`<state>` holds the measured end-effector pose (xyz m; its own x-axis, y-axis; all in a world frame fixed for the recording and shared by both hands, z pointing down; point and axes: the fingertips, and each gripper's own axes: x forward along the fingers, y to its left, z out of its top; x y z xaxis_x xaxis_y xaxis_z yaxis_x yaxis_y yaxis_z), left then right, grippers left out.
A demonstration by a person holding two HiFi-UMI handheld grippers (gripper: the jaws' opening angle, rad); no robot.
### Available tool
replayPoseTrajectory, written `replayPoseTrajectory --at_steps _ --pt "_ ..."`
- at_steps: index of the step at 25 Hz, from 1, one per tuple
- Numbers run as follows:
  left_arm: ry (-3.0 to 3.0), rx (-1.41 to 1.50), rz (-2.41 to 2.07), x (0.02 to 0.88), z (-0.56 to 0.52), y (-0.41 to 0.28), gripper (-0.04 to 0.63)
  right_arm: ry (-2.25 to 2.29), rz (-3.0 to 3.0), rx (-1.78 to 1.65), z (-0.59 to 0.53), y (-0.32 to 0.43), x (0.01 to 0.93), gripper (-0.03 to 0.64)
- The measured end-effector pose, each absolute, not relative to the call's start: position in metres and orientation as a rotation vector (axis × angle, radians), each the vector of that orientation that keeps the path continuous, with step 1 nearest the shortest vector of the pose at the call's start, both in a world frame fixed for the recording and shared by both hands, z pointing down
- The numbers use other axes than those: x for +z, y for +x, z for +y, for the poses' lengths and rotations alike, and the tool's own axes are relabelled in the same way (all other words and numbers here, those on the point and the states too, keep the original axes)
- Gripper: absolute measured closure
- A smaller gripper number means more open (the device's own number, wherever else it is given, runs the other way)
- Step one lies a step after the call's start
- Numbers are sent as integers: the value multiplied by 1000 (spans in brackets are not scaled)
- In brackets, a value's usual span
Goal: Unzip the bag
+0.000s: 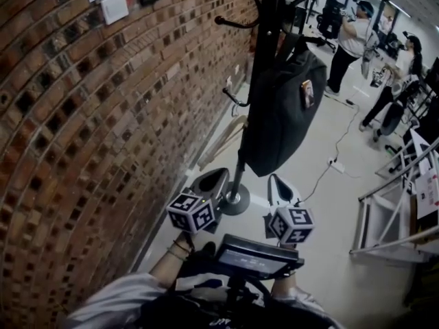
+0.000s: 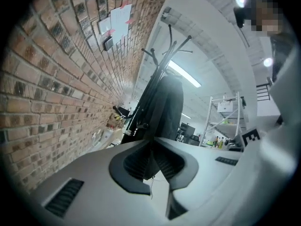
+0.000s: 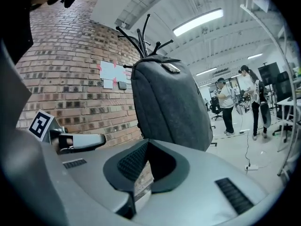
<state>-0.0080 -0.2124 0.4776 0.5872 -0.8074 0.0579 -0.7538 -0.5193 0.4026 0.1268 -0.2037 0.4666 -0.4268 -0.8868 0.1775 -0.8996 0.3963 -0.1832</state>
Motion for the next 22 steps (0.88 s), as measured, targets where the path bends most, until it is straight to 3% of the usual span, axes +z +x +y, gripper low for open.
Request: replayPoseTrajectory --at_steps 22 --pt "2471 -222 -1373 458 -195 -2 580 1580 -2593 339 -193 125 461 629"
